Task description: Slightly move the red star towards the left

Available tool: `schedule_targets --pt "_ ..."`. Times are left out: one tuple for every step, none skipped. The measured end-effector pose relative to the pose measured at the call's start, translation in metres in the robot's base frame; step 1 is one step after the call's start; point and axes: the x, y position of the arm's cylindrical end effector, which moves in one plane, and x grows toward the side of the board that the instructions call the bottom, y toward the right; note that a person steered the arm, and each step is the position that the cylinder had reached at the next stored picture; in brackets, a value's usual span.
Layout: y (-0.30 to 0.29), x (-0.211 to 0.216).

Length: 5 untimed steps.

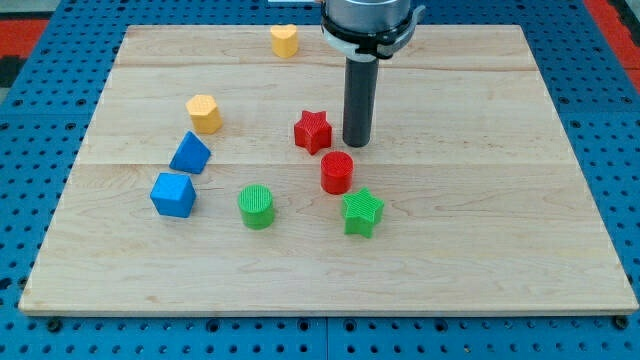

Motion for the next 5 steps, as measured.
schedule_targets --pt "-0.001 -0.017" --pt "-0.005 -0.011" --pt "-0.012 -0.003" --pt "-0.013 -0.009" --pt "-0.018 -0.029"
